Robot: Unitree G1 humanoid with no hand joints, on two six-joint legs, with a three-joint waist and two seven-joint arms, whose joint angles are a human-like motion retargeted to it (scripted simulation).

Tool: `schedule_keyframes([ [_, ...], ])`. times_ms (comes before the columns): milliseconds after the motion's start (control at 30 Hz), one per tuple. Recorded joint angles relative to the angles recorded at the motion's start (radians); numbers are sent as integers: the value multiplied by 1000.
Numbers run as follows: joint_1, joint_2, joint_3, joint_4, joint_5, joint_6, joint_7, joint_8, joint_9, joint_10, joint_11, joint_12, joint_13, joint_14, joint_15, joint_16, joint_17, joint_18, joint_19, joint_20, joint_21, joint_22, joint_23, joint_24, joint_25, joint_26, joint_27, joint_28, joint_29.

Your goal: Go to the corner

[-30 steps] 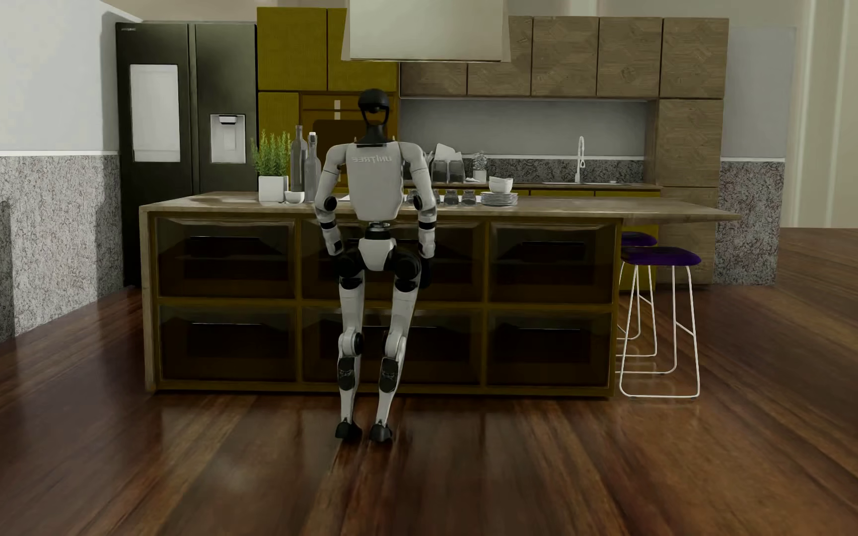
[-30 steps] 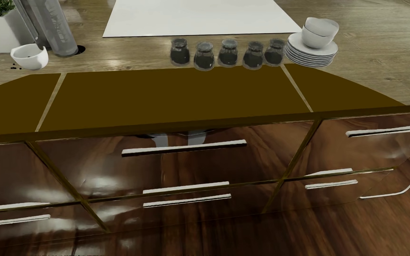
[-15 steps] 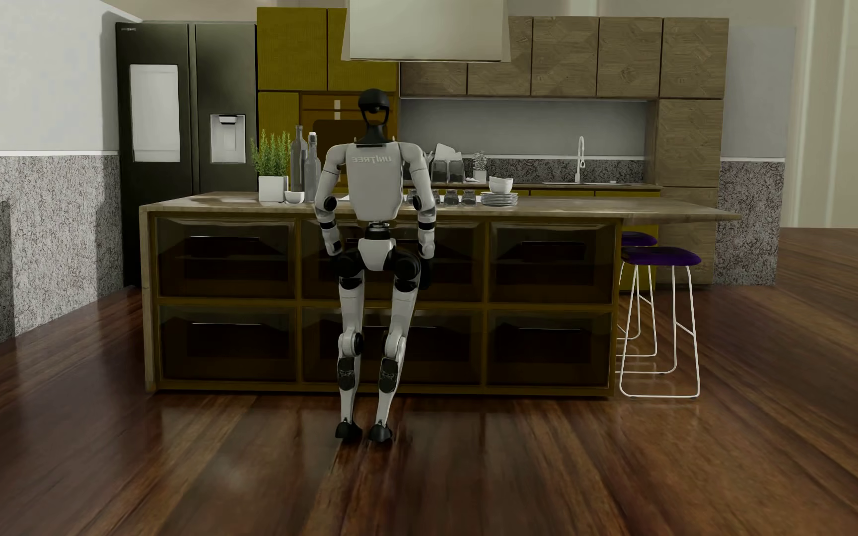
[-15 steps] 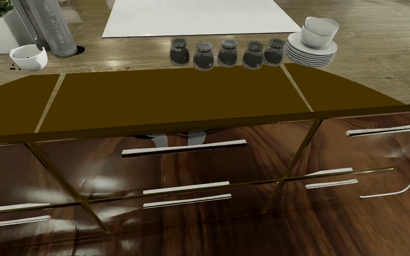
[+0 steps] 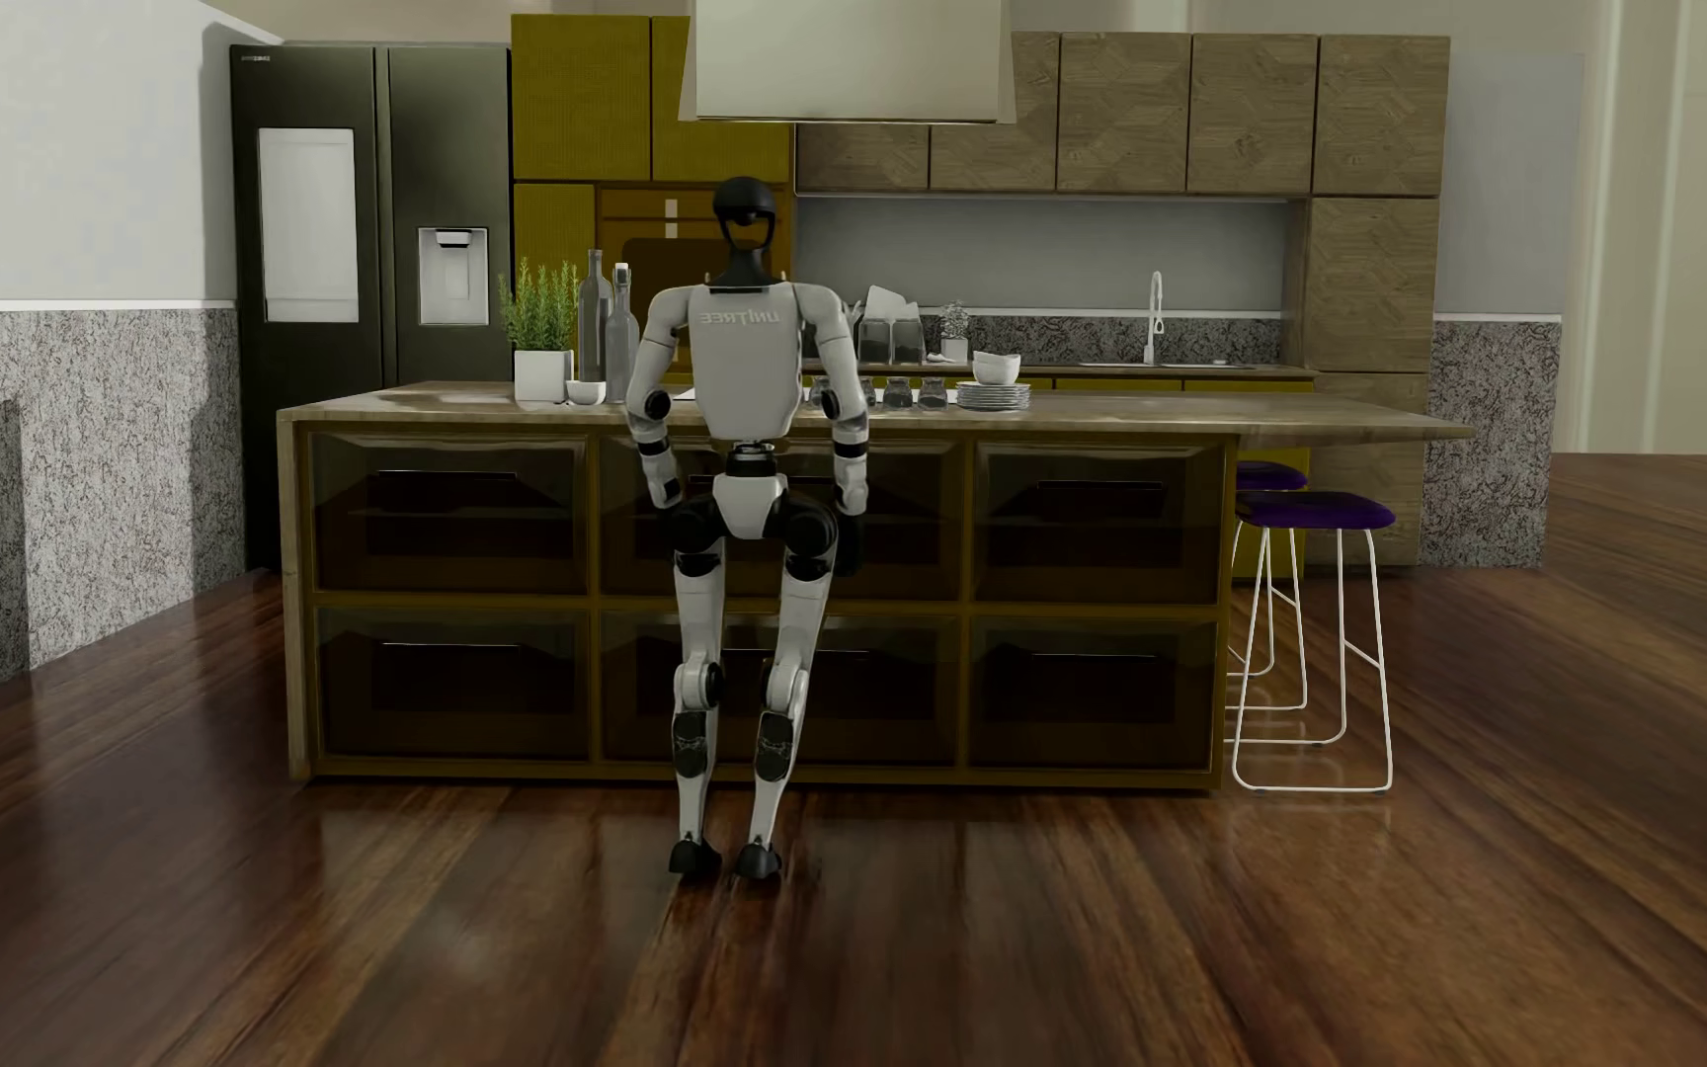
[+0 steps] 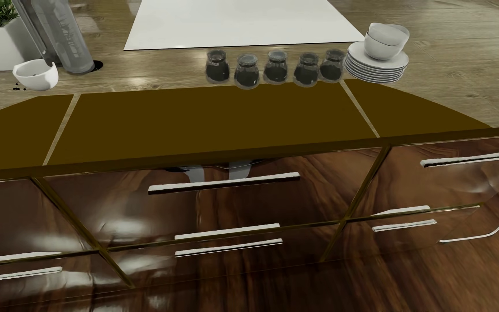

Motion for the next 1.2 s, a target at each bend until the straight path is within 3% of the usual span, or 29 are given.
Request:
schedule_keyframes([
  [667, -10, -13, -58, -10, 1, 21, 0, 0, 4, -5, -16, -27, -42, 12, 29, 1, -24, 0, 0, -58, 58, 0, 24, 0, 0, 0, 0, 0, 0],
  [1200, 16, 11, -96, -3, 6, 20, 0, 0, 18, -5, -11, -25, -43, 7, 25, 1, -15, 0, 0, -50, 17, 5, 47, 0, 0, 0, 0, 0, 0],
])
